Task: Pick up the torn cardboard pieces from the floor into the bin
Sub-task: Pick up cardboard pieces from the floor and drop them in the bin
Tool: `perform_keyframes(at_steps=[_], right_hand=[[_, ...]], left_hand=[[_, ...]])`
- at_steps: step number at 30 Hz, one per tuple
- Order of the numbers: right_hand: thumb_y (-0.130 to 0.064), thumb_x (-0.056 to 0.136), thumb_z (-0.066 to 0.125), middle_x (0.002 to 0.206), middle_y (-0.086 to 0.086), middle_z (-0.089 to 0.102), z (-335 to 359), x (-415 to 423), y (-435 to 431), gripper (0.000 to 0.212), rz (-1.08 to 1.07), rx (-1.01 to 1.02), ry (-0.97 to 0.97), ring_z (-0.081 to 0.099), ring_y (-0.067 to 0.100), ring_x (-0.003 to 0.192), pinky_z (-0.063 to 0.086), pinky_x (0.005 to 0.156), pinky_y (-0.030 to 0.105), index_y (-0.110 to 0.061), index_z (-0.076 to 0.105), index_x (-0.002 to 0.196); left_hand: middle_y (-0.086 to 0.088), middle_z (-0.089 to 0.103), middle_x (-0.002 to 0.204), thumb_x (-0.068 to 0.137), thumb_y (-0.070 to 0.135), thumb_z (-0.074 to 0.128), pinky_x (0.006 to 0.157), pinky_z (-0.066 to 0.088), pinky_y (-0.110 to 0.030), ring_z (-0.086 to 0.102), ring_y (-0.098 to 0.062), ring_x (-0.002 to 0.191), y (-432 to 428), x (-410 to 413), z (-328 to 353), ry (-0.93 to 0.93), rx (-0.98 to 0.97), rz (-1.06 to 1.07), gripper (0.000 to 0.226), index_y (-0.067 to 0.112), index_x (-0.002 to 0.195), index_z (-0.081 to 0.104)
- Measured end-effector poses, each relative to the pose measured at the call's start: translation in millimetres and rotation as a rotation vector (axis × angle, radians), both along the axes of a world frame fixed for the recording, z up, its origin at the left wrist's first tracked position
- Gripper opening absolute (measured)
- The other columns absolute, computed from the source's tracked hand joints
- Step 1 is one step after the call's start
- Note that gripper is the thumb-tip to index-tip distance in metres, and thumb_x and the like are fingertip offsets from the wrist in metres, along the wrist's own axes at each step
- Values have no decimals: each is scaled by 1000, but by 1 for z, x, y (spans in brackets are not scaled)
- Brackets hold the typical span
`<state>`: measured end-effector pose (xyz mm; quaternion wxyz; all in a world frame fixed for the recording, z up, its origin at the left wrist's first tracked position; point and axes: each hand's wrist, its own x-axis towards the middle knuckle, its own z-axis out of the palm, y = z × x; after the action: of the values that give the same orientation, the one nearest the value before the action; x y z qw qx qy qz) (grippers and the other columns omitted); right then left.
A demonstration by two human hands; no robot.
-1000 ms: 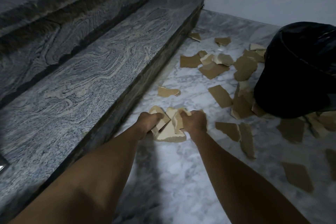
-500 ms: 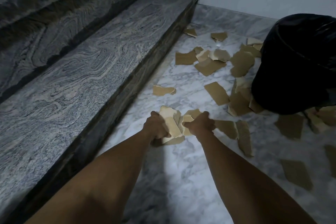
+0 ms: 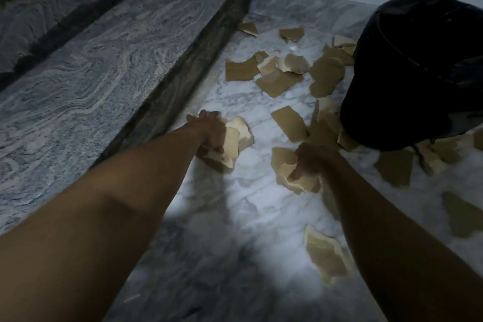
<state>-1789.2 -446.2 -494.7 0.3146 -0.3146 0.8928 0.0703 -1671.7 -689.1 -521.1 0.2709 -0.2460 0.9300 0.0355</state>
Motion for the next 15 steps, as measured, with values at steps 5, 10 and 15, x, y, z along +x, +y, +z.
perform_keyframes(at_steps=[5,10,15], right_hand=[[-60,78,75,146,8,35,-34,5,25,92,54,86,173,32,34,139,28,110,59,-17,34,148],[-52,75,78,134,-1,55,-33,5,11,72,139,72,140,41,32,134,27,111,60,-28,48,137],[-30,82,76,128,1,63,-26,16,9,59,165,-50,105,57,27,123,38,110,54,-22,51,135]], left_hand=[[-15,7,160,58,79,70,116,22,-57,13,-44,145,-18,-11,-17,-44,61,-19,122,26,155,18],[-16,15,152,66,67,76,103,43,-45,34,-44,134,-12,-10,-12,-33,103,43,105,27,151,29],[-11,56,133,69,48,84,98,45,-36,54,-34,118,1,7,-18,139,209,218,81,11,134,52]])
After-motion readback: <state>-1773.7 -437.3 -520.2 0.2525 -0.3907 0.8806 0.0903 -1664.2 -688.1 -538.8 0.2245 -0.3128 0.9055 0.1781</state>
